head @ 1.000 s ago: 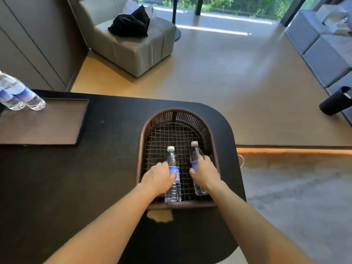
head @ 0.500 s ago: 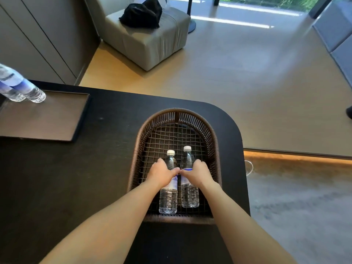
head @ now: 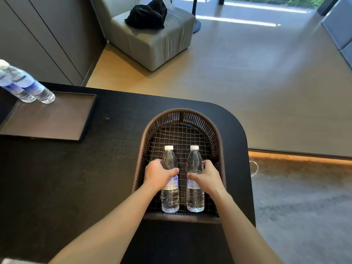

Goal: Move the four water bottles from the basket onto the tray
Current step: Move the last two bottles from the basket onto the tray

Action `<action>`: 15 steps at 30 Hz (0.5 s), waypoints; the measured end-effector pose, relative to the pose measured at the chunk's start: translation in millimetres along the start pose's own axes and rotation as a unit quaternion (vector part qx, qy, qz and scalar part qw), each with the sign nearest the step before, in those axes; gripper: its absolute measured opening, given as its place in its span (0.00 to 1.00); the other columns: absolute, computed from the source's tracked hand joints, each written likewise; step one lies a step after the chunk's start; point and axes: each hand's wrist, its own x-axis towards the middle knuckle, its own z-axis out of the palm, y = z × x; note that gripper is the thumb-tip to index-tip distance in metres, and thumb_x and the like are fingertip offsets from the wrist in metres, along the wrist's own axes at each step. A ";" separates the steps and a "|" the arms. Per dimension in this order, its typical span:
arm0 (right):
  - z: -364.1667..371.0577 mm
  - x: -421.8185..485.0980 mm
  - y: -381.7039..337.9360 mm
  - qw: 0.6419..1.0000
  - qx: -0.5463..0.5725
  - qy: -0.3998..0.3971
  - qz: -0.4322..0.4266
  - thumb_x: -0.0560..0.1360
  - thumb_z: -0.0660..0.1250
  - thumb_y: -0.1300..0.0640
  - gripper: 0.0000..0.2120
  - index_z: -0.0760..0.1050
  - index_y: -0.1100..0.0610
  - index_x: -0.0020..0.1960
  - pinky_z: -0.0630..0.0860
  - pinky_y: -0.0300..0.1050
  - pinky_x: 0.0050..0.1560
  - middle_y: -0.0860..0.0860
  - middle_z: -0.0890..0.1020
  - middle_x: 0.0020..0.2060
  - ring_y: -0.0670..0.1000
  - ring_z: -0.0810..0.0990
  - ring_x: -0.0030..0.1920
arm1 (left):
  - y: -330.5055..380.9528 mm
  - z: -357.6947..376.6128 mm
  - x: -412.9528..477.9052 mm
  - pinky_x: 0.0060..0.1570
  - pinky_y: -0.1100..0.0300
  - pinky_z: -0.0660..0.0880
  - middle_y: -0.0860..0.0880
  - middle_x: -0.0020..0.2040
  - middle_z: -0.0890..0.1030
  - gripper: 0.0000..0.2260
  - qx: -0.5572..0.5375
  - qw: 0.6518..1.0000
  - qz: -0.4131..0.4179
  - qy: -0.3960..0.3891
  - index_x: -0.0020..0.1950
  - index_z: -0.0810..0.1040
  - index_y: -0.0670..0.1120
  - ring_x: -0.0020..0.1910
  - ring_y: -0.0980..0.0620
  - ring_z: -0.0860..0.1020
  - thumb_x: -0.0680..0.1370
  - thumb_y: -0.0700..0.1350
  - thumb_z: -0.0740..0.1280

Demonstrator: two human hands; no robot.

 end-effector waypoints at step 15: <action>13.9 -77.3 -3.9 0.974 0.035 0.144 -0.169 0.72 0.78 0.51 0.29 0.68 0.45 0.67 0.77 0.29 0.50 0.38 0.79 0.56 0.37 0.80 0.56 | -10.7 -45.2 -70.5 0.53 0.56 0.82 0.57 0.52 0.85 0.22 -0.053 0.977 0.202 0.045 0.61 0.80 0.54 0.52 0.59 0.83 0.69 0.51 0.80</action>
